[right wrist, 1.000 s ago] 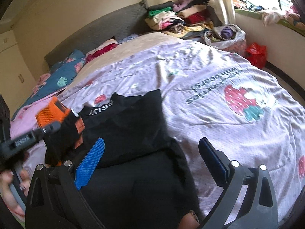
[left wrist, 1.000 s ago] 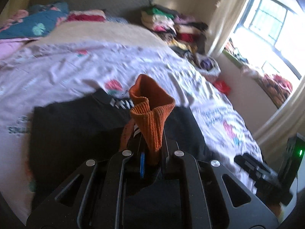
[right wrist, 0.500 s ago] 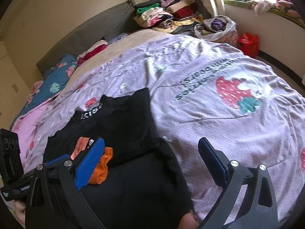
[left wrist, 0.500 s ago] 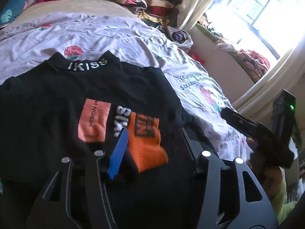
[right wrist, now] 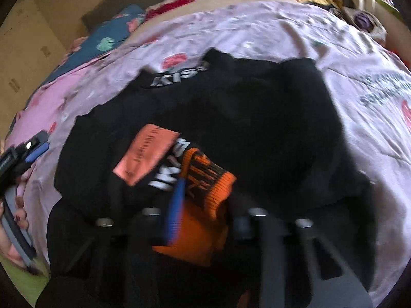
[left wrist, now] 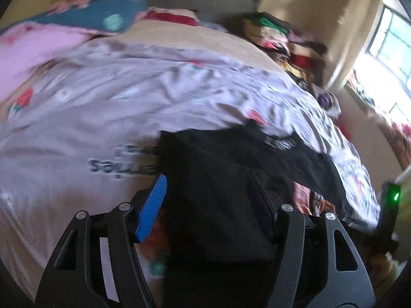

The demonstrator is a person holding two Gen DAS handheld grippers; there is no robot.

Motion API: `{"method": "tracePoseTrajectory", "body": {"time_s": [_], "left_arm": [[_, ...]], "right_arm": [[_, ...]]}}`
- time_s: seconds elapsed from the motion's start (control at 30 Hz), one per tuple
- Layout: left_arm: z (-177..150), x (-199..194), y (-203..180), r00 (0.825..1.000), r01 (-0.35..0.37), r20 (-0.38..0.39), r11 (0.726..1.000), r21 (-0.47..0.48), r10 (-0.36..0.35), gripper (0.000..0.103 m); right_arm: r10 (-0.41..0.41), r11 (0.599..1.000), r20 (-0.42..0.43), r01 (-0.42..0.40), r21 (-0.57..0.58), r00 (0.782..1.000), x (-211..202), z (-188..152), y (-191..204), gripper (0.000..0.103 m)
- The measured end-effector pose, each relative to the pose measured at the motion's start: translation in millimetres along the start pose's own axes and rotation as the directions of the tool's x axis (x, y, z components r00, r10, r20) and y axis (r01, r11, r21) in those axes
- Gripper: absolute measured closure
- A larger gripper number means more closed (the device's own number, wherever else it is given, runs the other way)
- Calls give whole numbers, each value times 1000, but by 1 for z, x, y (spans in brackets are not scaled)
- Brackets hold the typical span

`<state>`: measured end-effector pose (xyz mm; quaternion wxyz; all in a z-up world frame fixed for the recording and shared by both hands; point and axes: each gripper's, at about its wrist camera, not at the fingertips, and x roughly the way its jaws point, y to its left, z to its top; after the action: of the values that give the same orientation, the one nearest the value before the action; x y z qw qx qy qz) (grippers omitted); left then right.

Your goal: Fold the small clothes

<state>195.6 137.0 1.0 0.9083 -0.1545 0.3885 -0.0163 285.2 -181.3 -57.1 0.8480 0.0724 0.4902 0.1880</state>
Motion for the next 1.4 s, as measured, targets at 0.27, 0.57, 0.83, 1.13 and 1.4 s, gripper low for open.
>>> {"method": "tracePoseTrajectory", "body": {"time_s": [0.27,0.57,0.83,1.13,1.4], "left_arm": [[12,-5,17,999,-14,42,999,-42,15,47],[-2,25,-32,1000,19,-21,994,106,-17,47],[-20,44,-56,997,18,-80,979,201,-2,47],[-22,44,-55,995,18,-102,980,200,2,47],[-34,52,-56,984,61,-173,980,190,-28,47]], "right_arm": [[38,980,223,8,-200,974,-68,36,33,89],[-112,973,190,147,-180,975,-58,33,2,89],[-188,966,179,215,-144,966,-44,22,-8,86],[-253,951,214,283,-124,943,-48,14,-7,68],[-111,967,95,130,-218,989,-24,1,20,64]]}}
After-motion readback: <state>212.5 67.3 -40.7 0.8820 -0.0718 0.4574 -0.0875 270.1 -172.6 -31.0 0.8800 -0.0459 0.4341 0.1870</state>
